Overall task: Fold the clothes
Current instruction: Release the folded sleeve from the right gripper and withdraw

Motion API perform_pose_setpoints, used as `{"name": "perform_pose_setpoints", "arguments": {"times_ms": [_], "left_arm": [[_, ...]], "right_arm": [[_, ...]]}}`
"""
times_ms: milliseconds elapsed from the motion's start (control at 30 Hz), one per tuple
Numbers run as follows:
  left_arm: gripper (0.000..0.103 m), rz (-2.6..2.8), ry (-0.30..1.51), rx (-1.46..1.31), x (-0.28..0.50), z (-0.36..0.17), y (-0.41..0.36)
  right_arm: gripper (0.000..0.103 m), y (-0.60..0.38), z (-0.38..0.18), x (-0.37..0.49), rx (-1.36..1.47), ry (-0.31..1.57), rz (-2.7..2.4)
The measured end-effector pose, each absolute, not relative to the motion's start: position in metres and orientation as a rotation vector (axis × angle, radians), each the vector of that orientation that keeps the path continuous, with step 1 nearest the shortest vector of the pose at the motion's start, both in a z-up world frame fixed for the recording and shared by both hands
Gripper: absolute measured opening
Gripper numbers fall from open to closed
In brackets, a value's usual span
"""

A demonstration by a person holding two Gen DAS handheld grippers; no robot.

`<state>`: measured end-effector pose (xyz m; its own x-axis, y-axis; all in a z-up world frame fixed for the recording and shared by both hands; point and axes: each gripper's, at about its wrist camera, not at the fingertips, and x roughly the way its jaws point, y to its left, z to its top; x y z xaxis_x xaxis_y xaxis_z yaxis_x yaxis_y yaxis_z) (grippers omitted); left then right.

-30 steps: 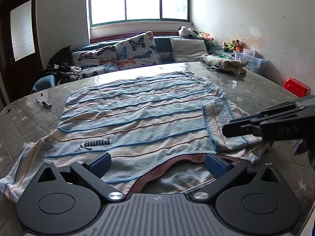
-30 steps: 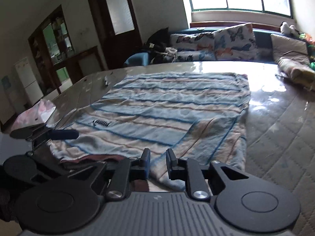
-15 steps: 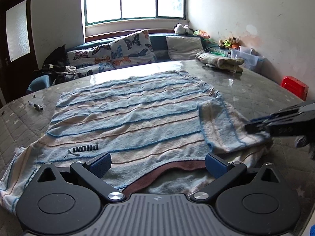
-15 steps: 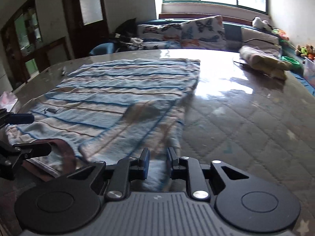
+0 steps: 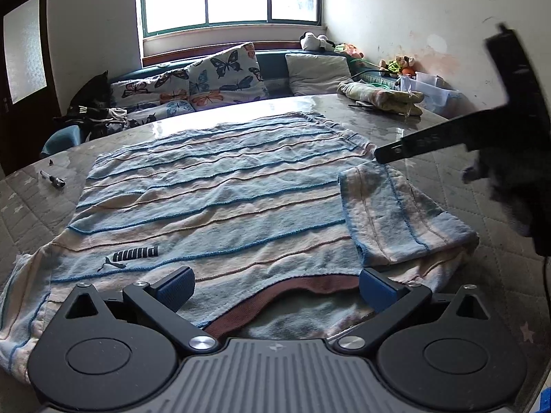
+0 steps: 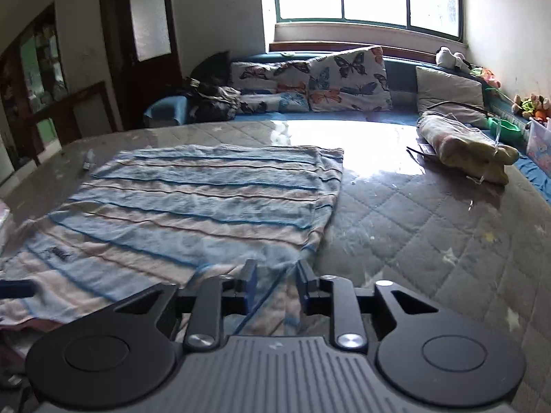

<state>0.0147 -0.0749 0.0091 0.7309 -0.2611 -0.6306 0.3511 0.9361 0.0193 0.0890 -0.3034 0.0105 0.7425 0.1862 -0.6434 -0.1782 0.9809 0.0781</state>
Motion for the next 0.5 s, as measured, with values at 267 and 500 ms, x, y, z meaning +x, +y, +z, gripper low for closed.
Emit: {"name": "perform_pose_setpoints", "arguments": {"times_ms": [267,500], "left_arm": [[0.103,-0.342,0.695,0.137,0.022,0.003,-0.074],[0.103,-0.340,0.701,0.143,0.023,0.002,-0.074]], "right_arm": [[0.010,-0.302,-0.008,0.102,0.009,0.725,0.176],[0.007,-0.321,-0.001,0.097,0.041,0.691,0.133]]}}
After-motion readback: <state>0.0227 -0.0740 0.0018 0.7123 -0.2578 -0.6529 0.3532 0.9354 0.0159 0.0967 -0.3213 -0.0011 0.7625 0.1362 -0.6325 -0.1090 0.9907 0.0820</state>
